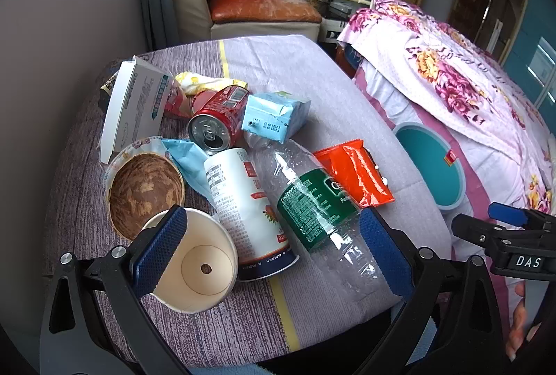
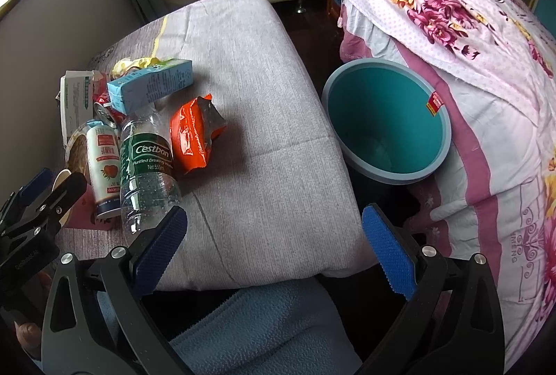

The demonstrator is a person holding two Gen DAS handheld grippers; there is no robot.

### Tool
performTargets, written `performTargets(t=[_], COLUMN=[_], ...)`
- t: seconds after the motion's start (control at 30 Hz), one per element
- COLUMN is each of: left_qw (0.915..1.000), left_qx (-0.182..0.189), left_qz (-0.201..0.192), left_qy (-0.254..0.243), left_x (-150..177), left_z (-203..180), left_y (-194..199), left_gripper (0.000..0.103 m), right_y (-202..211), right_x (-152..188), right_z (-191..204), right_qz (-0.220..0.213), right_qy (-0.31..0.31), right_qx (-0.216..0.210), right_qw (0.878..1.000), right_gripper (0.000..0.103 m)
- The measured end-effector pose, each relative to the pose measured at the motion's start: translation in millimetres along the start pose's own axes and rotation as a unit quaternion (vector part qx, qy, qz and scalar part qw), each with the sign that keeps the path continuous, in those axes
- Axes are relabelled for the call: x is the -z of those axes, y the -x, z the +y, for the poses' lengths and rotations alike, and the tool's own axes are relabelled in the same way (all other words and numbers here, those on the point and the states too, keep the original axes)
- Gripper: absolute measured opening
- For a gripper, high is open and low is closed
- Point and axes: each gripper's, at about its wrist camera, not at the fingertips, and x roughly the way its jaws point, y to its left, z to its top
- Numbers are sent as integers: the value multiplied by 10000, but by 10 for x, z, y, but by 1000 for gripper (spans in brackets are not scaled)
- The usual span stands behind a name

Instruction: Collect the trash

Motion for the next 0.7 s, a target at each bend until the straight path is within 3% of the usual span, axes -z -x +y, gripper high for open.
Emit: performTargets(t=[0.7], left_qw=[10000], left_qx=[21], left_qz=[74], left_qy=[23], left_x=[-32], left_z=[-1], left_y=[-67], left_gripper=[99], right_y=[-23], right_x=[-111], right_z=[1], right_qz=[56], right_qy=[-25], right_qx=[-22], right_qw=[10000], right_gripper=[97])
